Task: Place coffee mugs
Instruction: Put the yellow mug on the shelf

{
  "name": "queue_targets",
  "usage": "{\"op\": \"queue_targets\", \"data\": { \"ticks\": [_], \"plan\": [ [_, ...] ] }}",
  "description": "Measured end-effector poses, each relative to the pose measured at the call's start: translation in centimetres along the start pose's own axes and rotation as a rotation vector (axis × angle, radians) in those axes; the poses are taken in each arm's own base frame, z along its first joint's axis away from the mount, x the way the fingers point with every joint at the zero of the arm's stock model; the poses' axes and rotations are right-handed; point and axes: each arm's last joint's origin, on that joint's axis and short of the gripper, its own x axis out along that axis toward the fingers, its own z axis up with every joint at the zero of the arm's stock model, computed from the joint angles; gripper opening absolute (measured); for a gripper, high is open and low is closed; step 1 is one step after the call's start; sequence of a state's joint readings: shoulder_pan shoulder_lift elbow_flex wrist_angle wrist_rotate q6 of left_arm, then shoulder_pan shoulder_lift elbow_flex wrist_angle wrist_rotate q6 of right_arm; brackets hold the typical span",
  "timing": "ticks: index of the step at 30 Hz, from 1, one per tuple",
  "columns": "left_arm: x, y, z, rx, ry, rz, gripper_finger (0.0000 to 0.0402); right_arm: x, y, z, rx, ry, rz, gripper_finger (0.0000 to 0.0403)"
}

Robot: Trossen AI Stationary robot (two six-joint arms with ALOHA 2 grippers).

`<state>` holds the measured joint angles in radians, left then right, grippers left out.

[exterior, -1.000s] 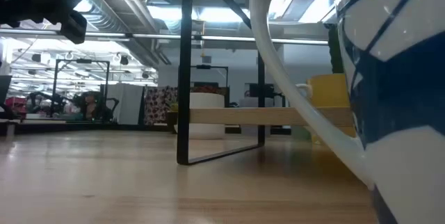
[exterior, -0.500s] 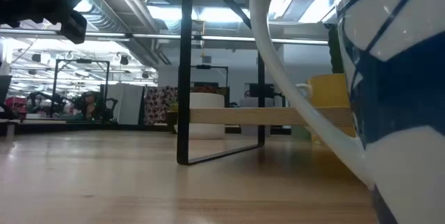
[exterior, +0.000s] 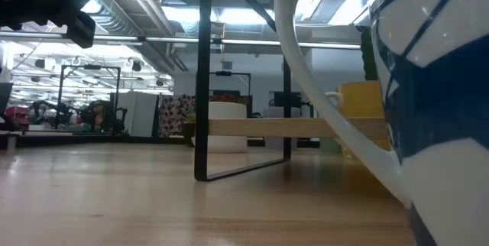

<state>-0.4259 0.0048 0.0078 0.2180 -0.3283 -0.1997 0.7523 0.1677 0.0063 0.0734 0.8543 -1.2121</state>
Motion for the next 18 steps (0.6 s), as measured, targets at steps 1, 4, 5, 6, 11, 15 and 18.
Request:
{"op": "queue_targets", "data": {
  "ticks": [1,4,5,6,11,15,18],
  "plan": [
    [0.0,0.0,0.0,0.000,0.000,0.000,0.0028,0.0,0.0,0.0,0.000,0.000,0.000,0.0122],
    [0.0,0.0,0.0,0.000,-0.002,0.009,0.0028,0.0,0.0,0.0,0.001,-0.001,0.000,0.0122],
    [0.0,0.0,0.0,0.000,-0.004,0.010,0.0027,0.0,0.0,0.0,0.000,0.000,0.000,0.0122],
    [0.0,0.0,0.1,-0.013,-0.012,0.008,0.0028,0.0,0.0,0.0,0.000,0.000,0.000,0.0122],
    [-0.1,-0.2,1.2,-0.221,-0.124,-0.023,0.0028,0.0,0.0,0.1,-0.051,-0.024,0.007,0.0122],
    [-0.4,-0.2,2.8,-0.385,-0.287,-0.036,0.0028,0.0,0.0,0.4,-0.028,-0.114,0.027,0.0122],
    [-0.9,-0.2,4.1,-0.481,-0.429,-0.039,0.0027,-0.1,-0.6,0.6,0.088,-0.161,0.000,0.0122]
  ]
}}
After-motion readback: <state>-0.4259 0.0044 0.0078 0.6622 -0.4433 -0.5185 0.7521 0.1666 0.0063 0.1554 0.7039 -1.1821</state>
